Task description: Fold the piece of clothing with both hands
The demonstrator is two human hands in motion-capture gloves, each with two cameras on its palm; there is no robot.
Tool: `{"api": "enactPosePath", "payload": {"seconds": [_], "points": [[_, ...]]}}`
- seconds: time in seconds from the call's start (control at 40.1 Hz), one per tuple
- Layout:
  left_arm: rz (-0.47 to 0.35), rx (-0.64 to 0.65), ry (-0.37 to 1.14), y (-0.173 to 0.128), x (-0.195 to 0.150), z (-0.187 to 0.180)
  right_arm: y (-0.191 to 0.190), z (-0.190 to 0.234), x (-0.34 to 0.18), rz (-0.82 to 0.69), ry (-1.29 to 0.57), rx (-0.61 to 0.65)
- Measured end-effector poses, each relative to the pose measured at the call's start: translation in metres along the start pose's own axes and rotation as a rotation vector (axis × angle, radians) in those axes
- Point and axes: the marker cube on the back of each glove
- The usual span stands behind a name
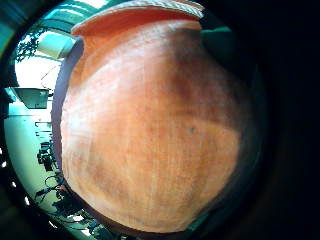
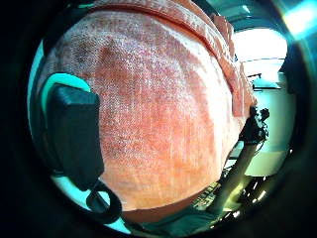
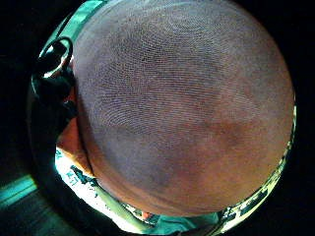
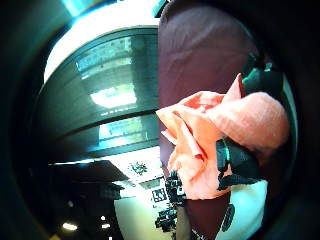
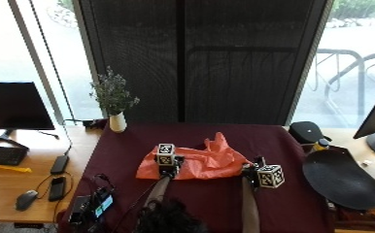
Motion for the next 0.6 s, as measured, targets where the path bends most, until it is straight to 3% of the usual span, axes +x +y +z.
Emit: {"api": "enactPosePath", "payload": {"seconds": [0.125,0.225,0.374,0.524,0.599], "points": [[0.021,0.000,-0.009,-0.003,0.000,-0.010,0.004,0.002,-0.024,-0.044,-0.179,0.063],[0.029,-0.005,0.034,-0.001,-0.007,-0.032,0.022,0.010,-0.058,-0.095,-0.273,-0.025],[0.026,0.026,0.180,0.019,-0.024,-0.082,0.052,0.024,-0.116,-0.247,-0.253,-0.018],[0.053,0.338,0.293,0.027,-0.049,-0.152,0.090,0.065,-0.176,-0.518,-0.201,0.039],[0.035,0.440,0.307,0.022,-0.063,-0.168,0.125,0.090,-0.191,-0.551,-0.228,-0.151]]}}
